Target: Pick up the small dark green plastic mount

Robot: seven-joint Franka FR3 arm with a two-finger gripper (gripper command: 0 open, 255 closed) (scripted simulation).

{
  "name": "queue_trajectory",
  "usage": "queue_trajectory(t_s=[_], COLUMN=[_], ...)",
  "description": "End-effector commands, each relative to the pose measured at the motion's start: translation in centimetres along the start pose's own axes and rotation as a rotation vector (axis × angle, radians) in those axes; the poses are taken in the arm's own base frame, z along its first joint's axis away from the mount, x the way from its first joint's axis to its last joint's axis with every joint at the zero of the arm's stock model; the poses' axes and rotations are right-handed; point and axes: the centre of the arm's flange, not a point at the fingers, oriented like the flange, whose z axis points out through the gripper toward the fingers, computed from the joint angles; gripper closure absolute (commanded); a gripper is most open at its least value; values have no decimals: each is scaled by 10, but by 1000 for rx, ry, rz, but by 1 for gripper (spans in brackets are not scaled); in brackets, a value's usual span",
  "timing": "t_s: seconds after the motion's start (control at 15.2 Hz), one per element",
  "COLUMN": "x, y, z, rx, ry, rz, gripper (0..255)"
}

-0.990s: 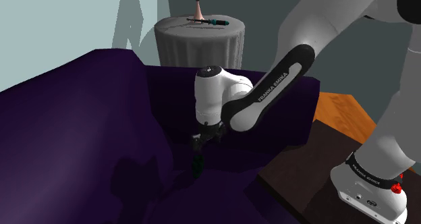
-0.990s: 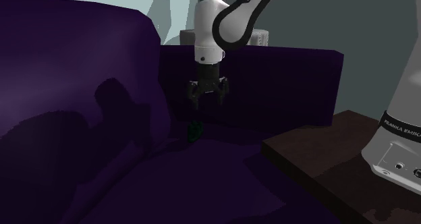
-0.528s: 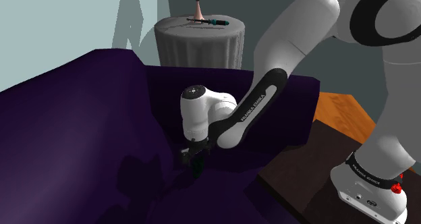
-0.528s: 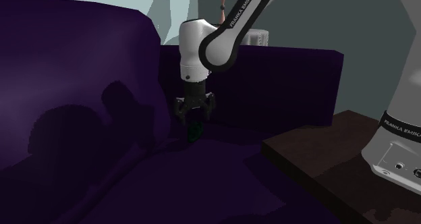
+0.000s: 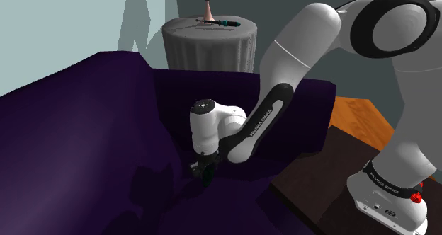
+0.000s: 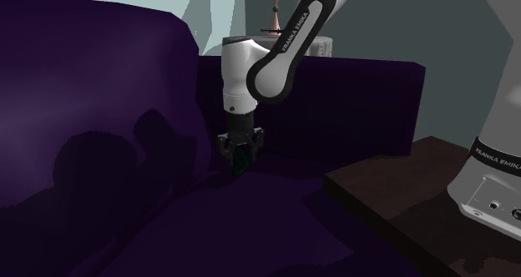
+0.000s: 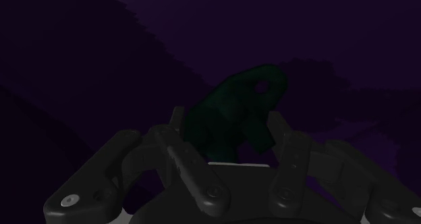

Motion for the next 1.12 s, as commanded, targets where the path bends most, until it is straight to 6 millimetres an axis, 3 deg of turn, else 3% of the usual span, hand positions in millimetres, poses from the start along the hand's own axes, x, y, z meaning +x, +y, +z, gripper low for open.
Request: queue_trajectory(t_s=[0.0, 0.53, 1.06], x=[0, 0, 0], y=[0, 0, 0], z=[1, 1, -41], rx=[0, 0, 0], ry=[0, 0, 0], rz=[0, 0, 0], gripper=[255, 255, 255])
